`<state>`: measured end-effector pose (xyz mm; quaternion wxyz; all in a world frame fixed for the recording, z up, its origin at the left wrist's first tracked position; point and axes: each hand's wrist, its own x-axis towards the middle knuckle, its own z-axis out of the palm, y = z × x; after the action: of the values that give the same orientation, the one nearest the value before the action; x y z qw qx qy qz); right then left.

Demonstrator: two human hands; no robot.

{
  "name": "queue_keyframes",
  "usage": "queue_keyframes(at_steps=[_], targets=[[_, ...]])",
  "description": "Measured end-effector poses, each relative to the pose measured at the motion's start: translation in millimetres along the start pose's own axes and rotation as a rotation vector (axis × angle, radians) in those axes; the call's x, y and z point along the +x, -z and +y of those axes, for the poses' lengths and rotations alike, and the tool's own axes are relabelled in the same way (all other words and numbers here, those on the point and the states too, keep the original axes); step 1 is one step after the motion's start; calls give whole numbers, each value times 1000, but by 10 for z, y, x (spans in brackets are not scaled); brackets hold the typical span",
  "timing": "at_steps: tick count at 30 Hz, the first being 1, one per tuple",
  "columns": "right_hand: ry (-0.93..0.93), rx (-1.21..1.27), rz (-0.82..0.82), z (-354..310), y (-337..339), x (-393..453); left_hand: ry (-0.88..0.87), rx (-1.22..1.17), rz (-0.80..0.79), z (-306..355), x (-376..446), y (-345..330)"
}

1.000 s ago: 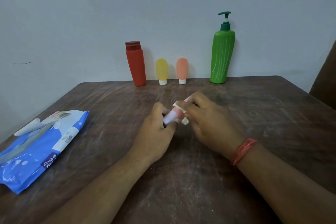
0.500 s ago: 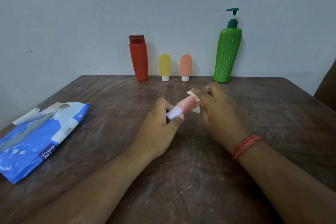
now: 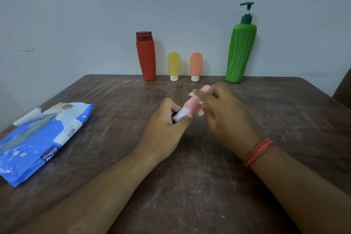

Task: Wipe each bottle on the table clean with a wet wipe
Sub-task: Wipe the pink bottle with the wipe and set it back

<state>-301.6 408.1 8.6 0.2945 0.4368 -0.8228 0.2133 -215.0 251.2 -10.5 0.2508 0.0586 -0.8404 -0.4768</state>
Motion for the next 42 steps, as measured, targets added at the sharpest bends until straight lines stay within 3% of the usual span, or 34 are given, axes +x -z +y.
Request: queue_keyframes(at_steps=[2,7,11,16,22,28,32,37,42], targets=[[101,-35,-32,-59,-7,-11,23,-46,-6,-11,16,-1],[-97,-62,68,27,61,73,29,-87,-65,-60,29,-3],[110,-71,-10,-78,6,10,33,-125,-60,-33,28,-8],[-120,-117,39,100,94,48,18,-85,-89,-84,32,-13],[102,-43,-22,-166,20,-46,9,-115,-74,-41,34,10],[-129,-70,77,78,78,26,16,-170,-79,-77,38,-18],[76,-84,16,-30,24,-15,28,-174,-72,-76,51,-11],[-144,-93,54,131,102,48,25,-168,-83,-81,37,-18],[109,-5,-44,-151,29,-10,27,-182,-57,-71,43,-3]])
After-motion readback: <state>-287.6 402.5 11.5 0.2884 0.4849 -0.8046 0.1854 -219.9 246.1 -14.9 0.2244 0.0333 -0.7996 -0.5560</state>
